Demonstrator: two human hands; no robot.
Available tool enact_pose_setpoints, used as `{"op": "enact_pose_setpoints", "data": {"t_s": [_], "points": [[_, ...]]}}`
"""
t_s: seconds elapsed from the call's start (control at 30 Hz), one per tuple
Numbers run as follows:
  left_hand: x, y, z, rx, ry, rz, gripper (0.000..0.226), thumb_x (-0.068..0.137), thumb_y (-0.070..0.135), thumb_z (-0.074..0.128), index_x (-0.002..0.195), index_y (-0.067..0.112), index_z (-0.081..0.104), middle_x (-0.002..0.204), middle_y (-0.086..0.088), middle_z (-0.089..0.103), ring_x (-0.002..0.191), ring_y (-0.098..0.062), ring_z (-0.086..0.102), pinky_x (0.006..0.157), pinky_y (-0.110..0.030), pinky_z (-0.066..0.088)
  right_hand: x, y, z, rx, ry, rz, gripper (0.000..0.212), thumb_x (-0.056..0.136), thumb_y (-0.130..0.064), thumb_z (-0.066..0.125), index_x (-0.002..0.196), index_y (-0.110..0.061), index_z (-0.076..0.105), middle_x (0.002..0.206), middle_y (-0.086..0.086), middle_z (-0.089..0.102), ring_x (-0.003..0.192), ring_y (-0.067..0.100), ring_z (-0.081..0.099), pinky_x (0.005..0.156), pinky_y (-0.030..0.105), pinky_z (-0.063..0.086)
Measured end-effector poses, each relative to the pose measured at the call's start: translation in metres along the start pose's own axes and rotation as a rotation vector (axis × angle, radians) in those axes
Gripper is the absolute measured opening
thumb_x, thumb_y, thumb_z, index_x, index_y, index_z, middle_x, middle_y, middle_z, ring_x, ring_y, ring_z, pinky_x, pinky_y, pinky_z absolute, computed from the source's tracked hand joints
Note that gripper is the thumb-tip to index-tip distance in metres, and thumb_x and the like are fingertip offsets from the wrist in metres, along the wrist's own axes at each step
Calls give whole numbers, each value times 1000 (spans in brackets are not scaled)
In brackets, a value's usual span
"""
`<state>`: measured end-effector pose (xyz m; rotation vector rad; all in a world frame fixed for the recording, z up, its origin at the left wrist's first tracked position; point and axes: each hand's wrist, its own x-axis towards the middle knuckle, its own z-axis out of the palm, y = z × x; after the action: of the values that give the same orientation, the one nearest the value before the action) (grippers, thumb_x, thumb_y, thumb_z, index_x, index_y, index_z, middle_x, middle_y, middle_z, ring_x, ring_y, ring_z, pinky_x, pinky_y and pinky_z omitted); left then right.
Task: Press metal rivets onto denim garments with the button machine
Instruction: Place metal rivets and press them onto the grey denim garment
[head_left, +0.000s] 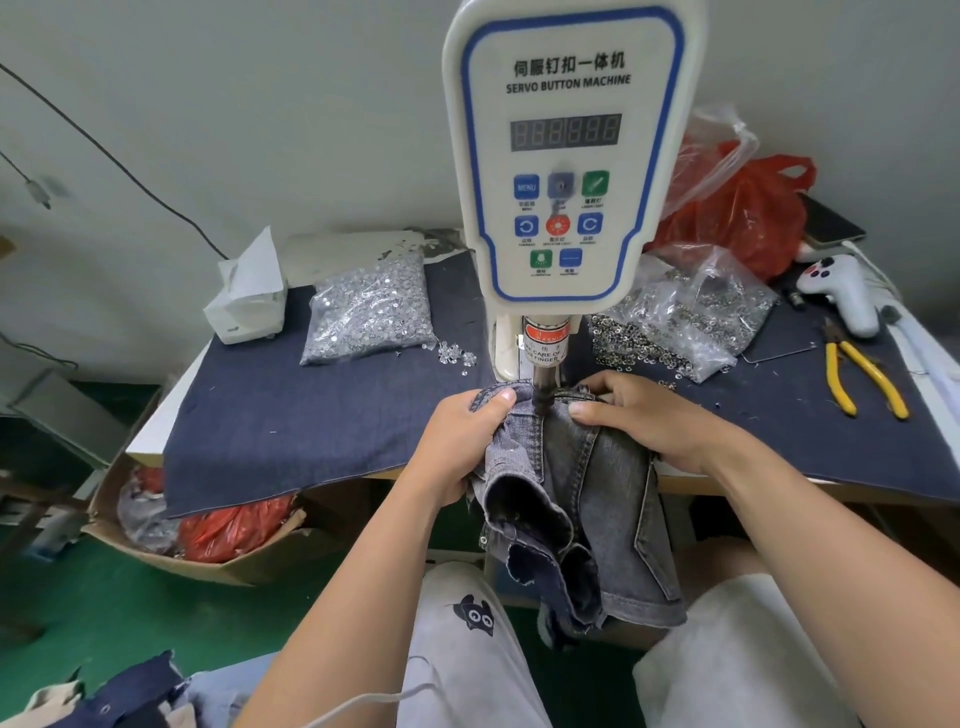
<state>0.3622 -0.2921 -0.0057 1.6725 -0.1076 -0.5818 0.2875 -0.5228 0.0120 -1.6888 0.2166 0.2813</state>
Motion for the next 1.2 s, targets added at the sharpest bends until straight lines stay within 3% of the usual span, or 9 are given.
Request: {"op": "enact_pose_setpoints", "data": {"t_s": [0.1,0.43,0.6,0.8,0.9,1.07,1.2], "points": [[-1,0,0,8,-1,5,34,90,50,68,93,18,79,101,-14,80,97,-34,78,95,-57,58,-1,-1,1,8,23,6,32,96,-29,71,121,-18,54,98,1,79,86,10,74,68,24,57],[-4,3,0,0,3,-12,25,101,39,66,96,21,82,102,-10,81,102,-33,77,97,-55,58,1,1,2,12,24,-11,26,98,-29,69,117,-19,55,98,4,78,88,14,71,80,33,55],[-5,5,1,-13,10,-9,31,102,37,67,101,8,77,104,-14,81,104,-36,76,97,-56,58,1,1,2,12,32,-12,27,97,-29,70,118,-19,56,103,7,78,91,16,71,83,35,55],[-9,9,4,-23,5,-15,29,104,37,65,103,11,79,103,-11,81,103,-33,77,98,-56,57,-1,1,4,32,43,-7,29,97,-31,70,118,-16,56,109,13,76,93,21,71,87,42,55],[-9,9,5,-25,-1,-16,33,103,40,65,102,10,78,103,-11,81,102,-33,77,98,-57,58,-1,0,3,29,37,8,32,97,-35,69,120,-16,56,107,9,77,95,20,73,85,39,56],[-9,10,5,-45,-6,7,31,100,44,66,101,17,80,102,-8,82,99,-28,79,96,-54,60,-6,-8,3,22,32,12,30,97,-35,69,119,-18,58,97,-2,79,87,9,73,71,21,58],[-14,9,3,-118,-17,79,20,99,37,69,106,24,82,110,-5,81,106,-25,77,92,-44,62,-11,-16,7,111,22,-1,25,98,-27,69,117,-14,60,93,3,78,83,12,72,68,22,56]]}}
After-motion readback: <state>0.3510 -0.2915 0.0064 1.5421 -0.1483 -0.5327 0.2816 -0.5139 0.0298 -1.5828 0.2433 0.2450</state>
